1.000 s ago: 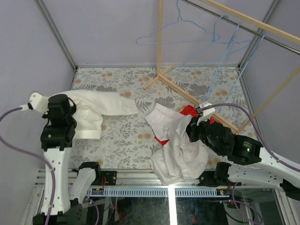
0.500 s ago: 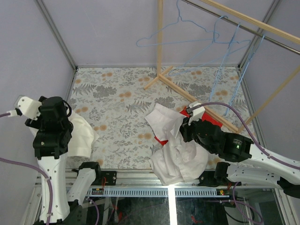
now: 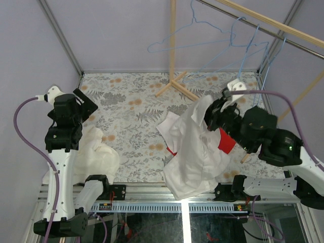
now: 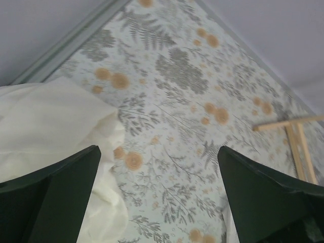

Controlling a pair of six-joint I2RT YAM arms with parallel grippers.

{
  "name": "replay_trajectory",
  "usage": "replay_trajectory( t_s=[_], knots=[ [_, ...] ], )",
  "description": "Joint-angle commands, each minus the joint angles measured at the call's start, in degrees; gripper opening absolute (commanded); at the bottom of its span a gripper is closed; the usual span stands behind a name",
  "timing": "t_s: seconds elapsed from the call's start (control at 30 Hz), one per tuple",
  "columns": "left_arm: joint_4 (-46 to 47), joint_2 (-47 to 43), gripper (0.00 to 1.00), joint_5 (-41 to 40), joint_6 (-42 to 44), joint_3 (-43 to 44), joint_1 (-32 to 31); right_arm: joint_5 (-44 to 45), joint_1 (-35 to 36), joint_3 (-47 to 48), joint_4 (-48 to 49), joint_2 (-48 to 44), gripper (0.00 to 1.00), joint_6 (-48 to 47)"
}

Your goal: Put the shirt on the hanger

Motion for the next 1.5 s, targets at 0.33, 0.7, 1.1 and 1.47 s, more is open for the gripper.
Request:
replay_trajectory(
  t_s=[0.33, 0.7, 1.1, 1.47],
  knots=[
    [13.64, -1.86, 1.0, 23.12, 9.18, 1.03, 0.24, -3.39, 0.2, 59.88, 2.4, 28.67, 0.0, -25.61],
    [13.93, 1.16, 1.0, 29.55, 11.0, 4.87, -0.42, -2.4, 0.17, 50.85, 6.11, 30.17, 0.0, -25.1],
    [14.32, 5.07, 1.0, 20.3, 12.99, 2.1, -17.47, -20.35, -13.33, 4.81, 4.97, 21.7, 0.0, 3.2],
    [24.87, 6.86, 0.97, 3.51, 3.66, -7.09, -46.39, -29.86, -22.1, -1.58, 6.58, 21.65, 0.0, 7.31]
  ],
)
